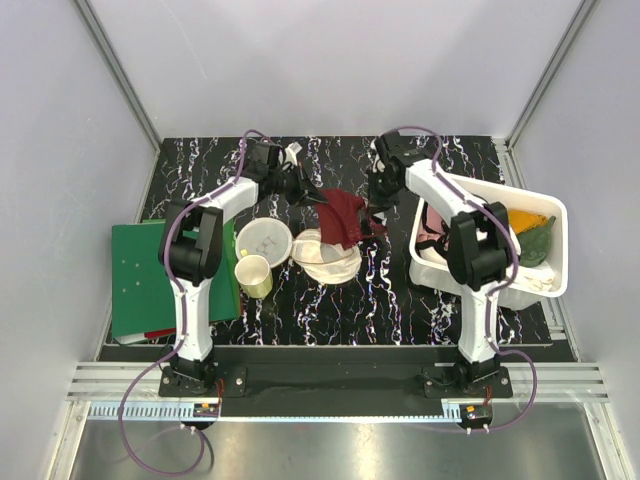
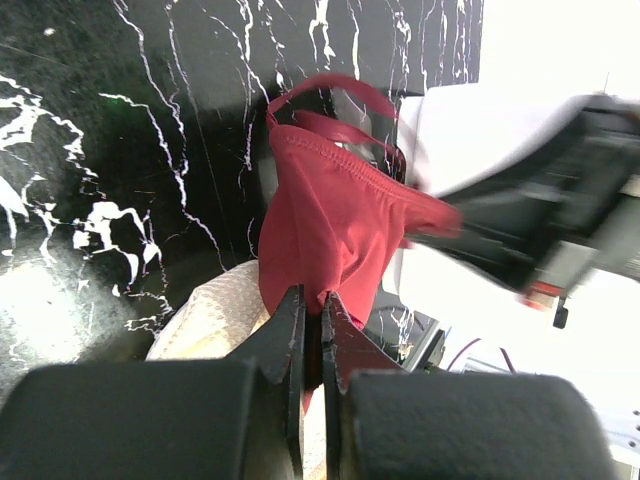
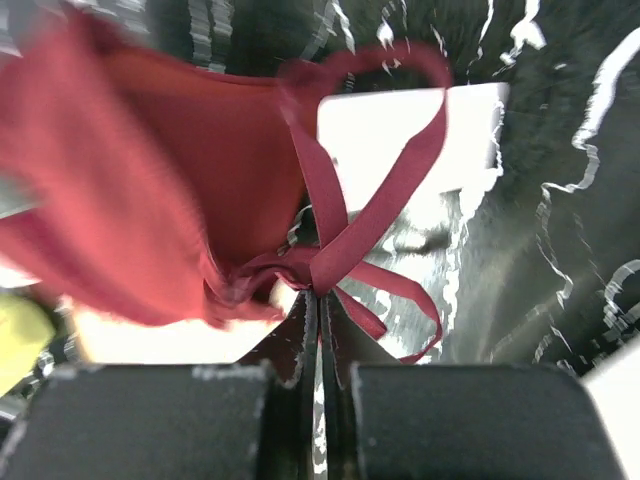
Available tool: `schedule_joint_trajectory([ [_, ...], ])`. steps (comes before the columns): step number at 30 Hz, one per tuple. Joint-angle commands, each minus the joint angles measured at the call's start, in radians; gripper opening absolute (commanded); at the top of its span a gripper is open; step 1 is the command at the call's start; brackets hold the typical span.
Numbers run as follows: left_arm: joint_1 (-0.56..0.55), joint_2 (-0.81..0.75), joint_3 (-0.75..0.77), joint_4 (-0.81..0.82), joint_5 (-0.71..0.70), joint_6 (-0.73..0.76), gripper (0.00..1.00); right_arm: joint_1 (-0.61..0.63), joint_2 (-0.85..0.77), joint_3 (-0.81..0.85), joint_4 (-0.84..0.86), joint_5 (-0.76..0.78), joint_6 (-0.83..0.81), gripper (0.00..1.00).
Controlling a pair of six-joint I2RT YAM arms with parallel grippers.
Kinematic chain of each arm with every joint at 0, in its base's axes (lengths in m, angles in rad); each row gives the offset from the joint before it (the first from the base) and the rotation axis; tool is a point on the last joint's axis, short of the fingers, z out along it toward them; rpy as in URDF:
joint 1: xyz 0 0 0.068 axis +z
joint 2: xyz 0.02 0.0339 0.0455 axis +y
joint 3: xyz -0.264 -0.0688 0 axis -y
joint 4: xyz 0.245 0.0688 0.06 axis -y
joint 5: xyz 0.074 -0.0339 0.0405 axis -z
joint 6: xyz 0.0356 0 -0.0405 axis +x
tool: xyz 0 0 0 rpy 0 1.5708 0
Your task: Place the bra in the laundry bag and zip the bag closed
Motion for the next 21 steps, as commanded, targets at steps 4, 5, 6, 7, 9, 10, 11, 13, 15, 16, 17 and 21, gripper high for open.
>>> schedule_joint_trajectory([
  [4,-0.044,-0.017,0.054,0.013,-0.006,-0.005,0.0,0.019,-0.189,0.011,0.002,-0.029,-0.045,0.0],
  [5,-0.055,-0.014,0.064,0.013,-0.006,-0.008,0.0,0.028,-0.186,0.019,-0.001,-0.062,-0.051,0.0],
  [6,-0.06,-0.01,0.07,0.013,-0.01,-0.014,0.0,0.034,-0.183,0.026,-0.001,-0.078,-0.056,0.0],
  [7,-0.063,-0.008,0.073,0.015,-0.012,-0.019,0.0,0.04,-0.168,0.04,-0.006,-0.088,-0.056,0.0],
  [9,-0.073,-0.007,0.076,0.027,-0.009,-0.034,0.0,0.058,-0.146,0.056,-0.009,-0.093,-0.059,0.0],
  [10,-0.075,-0.008,0.074,0.035,-0.007,-0.042,0.0,0.062,-0.125,0.066,-0.007,-0.092,-0.062,0.0],
  [11,-0.075,-0.01,0.068,0.045,-0.003,-0.054,0.0,0.068,-0.117,0.071,-0.006,-0.086,-0.062,0.0],
  [13,-0.075,-0.017,0.048,0.075,0.003,-0.085,0.0,0.074,-0.092,0.076,-0.001,-0.075,-0.056,0.01],
  [15,-0.075,-0.034,0.015,0.114,0.0,-0.121,0.0,0.077,-0.08,0.073,0.013,-0.055,-0.039,0.02],
  [16,-0.075,-0.04,0.002,0.133,0.0,-0.137,0.0,0.078,-0.078,0.065,0.017,-0.052,-0.033,0.02],
  [17,-0.075,-0.043,-0.005,0.145,0.0,-0.152,0.0,0.077,-0.083,0.054,0.051,-0.053,-0.028,0.03],
  [21,-0.075,-0.048,-0.024,0.205,0.006,-0.215,0.0,0.08,-0.115,-0.009,0.112,-0.046,-0.014,0.11],
])
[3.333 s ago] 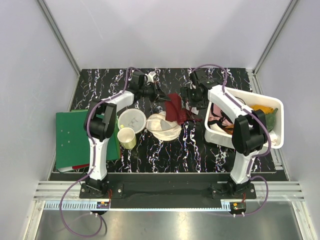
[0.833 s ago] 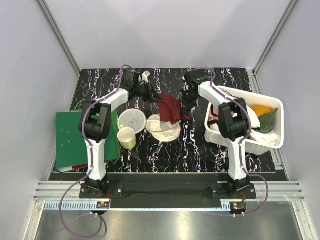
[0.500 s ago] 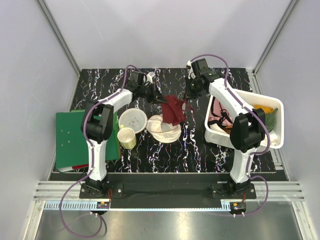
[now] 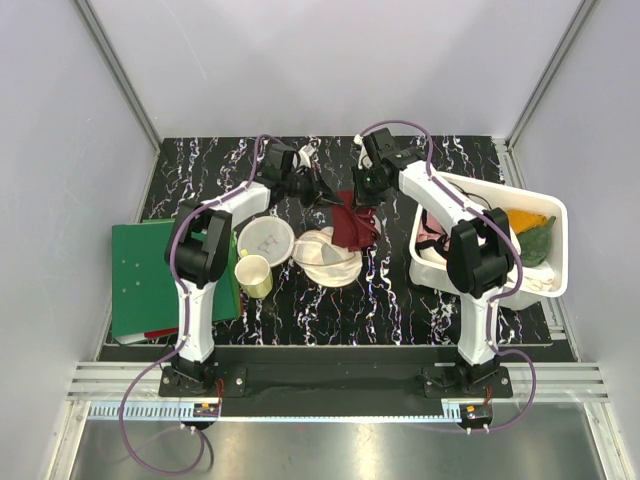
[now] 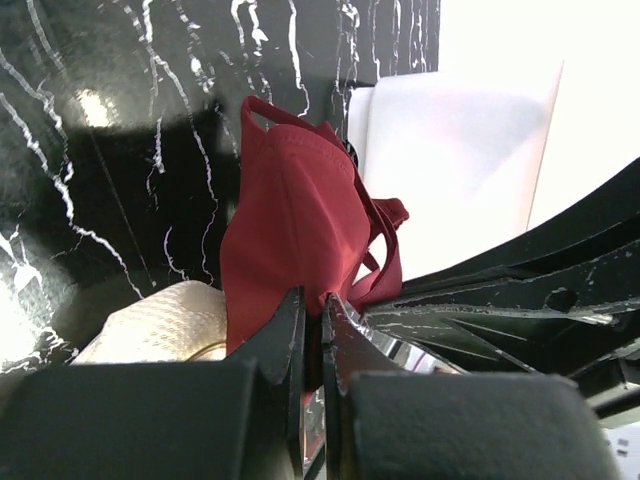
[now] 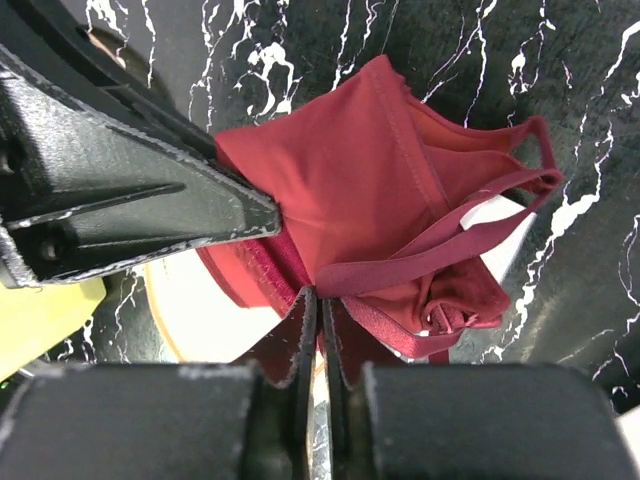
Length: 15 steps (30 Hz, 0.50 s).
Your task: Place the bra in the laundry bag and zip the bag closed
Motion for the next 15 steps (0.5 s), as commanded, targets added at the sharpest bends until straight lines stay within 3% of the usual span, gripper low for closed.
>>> schedule_joint_trajectory([
  [1,0.004,-0.047,-0.016,0.112,0.009,-0.093,0.0,0.005,-0.05,-0.036,0.089,0.015,0.012,0.16],
  [6,0.005,-0.047,-0.037,0.168,0.008,-0.162,0.0,0.006,-0.05,-0.055,0.094,0.017,0.01,0.26],
  [10,0.005,-0.055,-0.051,0.19,0.003,-0.191,0.0,0.008,-0.052,-0.061,0.098,0.009,0.01,0.39],
  [15,0.005,-0.07,-0.075,0.19,-0.028,-0.212,0.0,0.023,-0.07,-0.071,0.105,0.043,0.007,0.66],
])
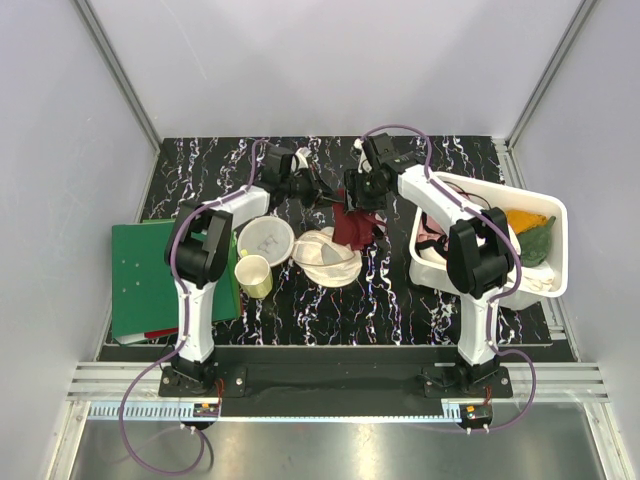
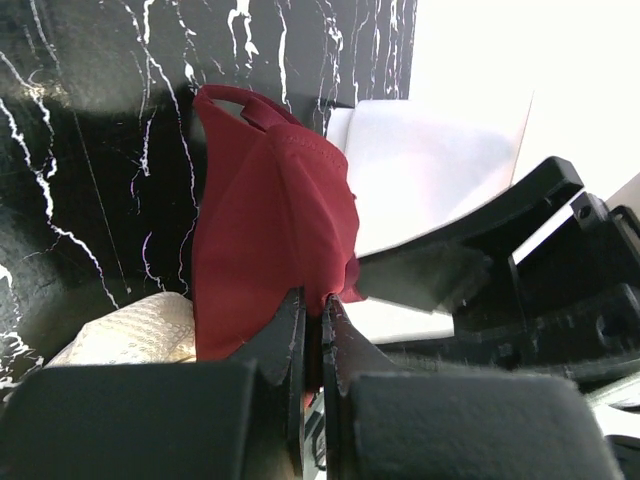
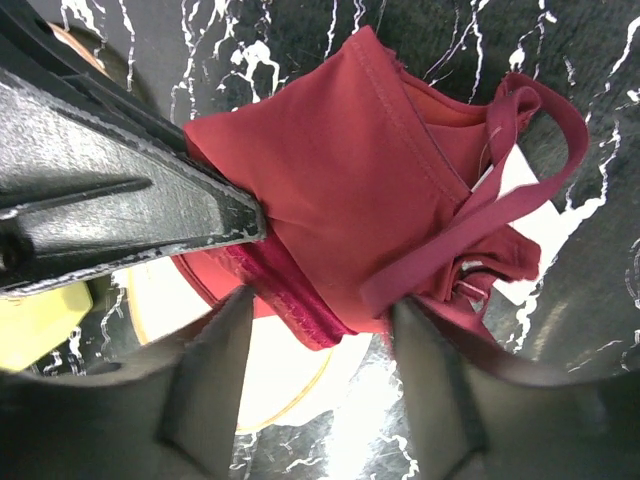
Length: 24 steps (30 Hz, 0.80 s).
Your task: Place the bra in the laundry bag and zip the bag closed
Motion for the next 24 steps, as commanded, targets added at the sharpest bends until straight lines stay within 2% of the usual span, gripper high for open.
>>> schedule_joint_trajectory([
  [1,0.002,-0.072,-0.025,0.074,-0.025,-0.056,0.0,0.026,-0.07,-0.009,0.04,0.041,-0.004,0.68],
  [2,0.002,-0.078,-0.031,0.09,-0.027,-0.08,0.0,0.028,-0.071,-0.012,0.043,0.044,-0.005,0.71],
  [3,0.002,-0.083,-0.043,0.094,-0.036,-0.092,0.0,0.037,-0.071,-0.017,0.044,0.047,-0.005,0.77],
  [6,0.002,-0.1,-0.059,0.091,-0.061,-0.128,0.0,0.048,-0.08,-0.03,0.061,0.047,-0.004,0.85],
  [11,0.001,-0.115,-0.066,0.096,-0.068,-0.148,0.0,0.055,-0.103,-0.066,0.121,0.015,0.013,0.9],
  [13,0.001,-0.126,-0.08,0.094,-0.074,-0.158,0.0,0.066,-0.105,-0.064,0.129,0.021,0.011,1.0],
  [19,-0.022,-0.149,-0.092,0.094,-0.102,-0.23,0.0,0.101,-0.079,-0.043,0.135,0.096,0.011,1.0],
  [24,-0.039,-0.167,-0.1,0.079,-0.139,-0.27,0.0,0.143,-0.071,-0.027,0.135,0.235,0.022,0.98],
])
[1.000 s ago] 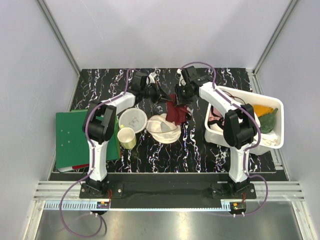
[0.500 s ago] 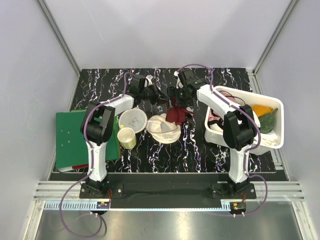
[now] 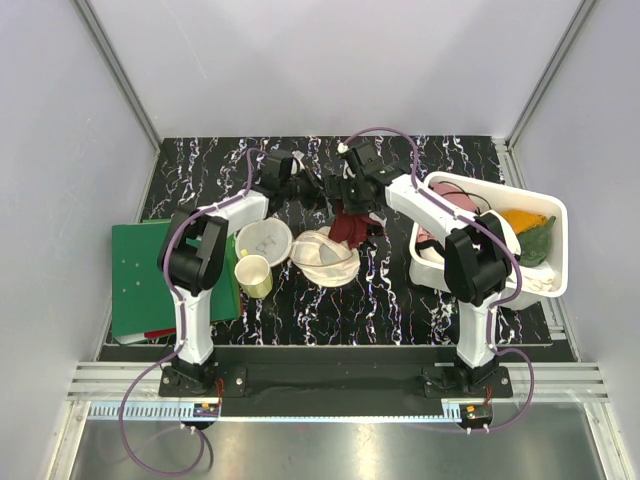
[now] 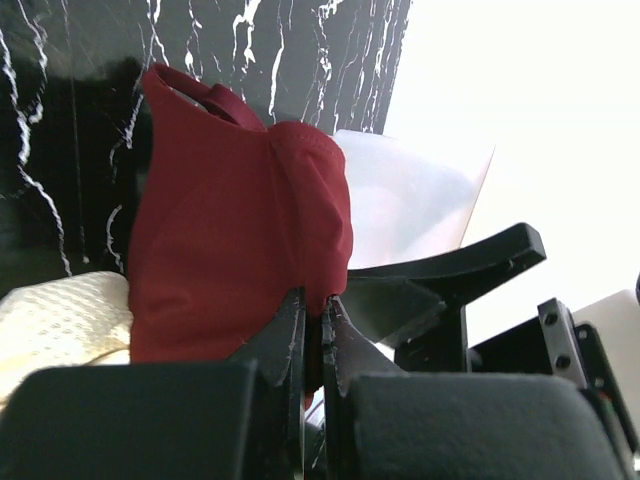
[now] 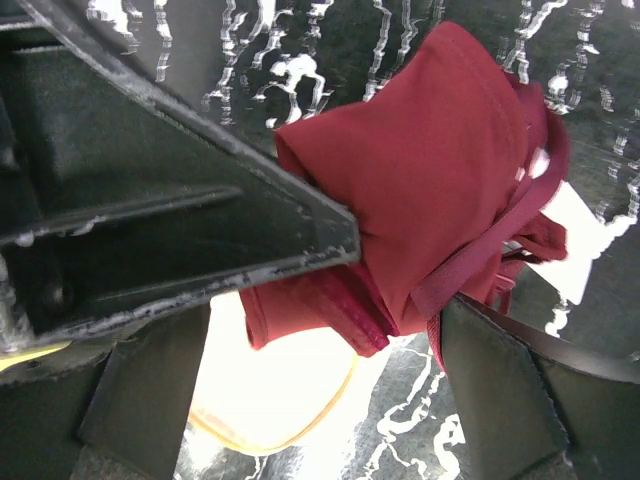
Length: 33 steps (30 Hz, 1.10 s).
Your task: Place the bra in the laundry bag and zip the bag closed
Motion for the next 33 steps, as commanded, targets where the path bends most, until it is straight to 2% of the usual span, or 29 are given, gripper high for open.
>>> schedule_joint_trajectory([
  [1,-0.022,-0.089,-0.013,0.037,-0.03,-0.072,0.0,0.046,-0.028,0.034,0.039,0.141,0.021,0.98],
  [5,-0.025,-0.115,-0.036,0.035,-0.059,-0.109,0.0,0.065,-0.031,0.026,0.037,0.237,0.054,0.87],
  [14,-0.042,-0.166,-0.077,0.025,-0.085,-0.212,0.0,0.103,-0.002,0.046,0.036,0.368,0.103,0.79],
  [18,-0.048,-0.192,-0.095,0.019,-0.099,-0.239,0.0,0.112,0.003,0.045,0.036,0.414,0.115,0.71],
  [21,-0.057,-0.207,-0.099,-0.006,-0.118,-0.255,0.0,0.114,0.004,0.046,0.036,0.431,0.126,0.61],
  [24,-0.065,-0.216,-0.102,-0.015,-0.119,-0.279,0.0,0.118,0.003,0.046,0.037,0.451,0.133,0.56],
  [27,-0.071,-0.23,-0.102,-0.029,-0.13,-0.282,0.0,0.12,0.004,0.046,0.037,0.461,0.136,0.46],
  [29,-0.077,-0.245,-0.103,-0.037,-0.15,-0.278,0.0,0.12,0.004,0.046,0.037,0.463,0.14,0.33],
  [31,-0.087,-0.258,-0.108,-0.052,-0.167,-0.278,0.0,0.12,0.001,0.042,0.039,0.464,0.141,0.26],
  [32,-0.09,-0.268,-0.114,-0.053,-0.171,-0.278,0.0,0.12,-0.002,0.039,0.04,0.466,0.14,0.14],
  [33,-0.091,-0.275,-0.118,-0.052,-0.174,-0.273,0.0,0.12,-0.003,0.033,0.043,0.469,0.135,0.09],
])
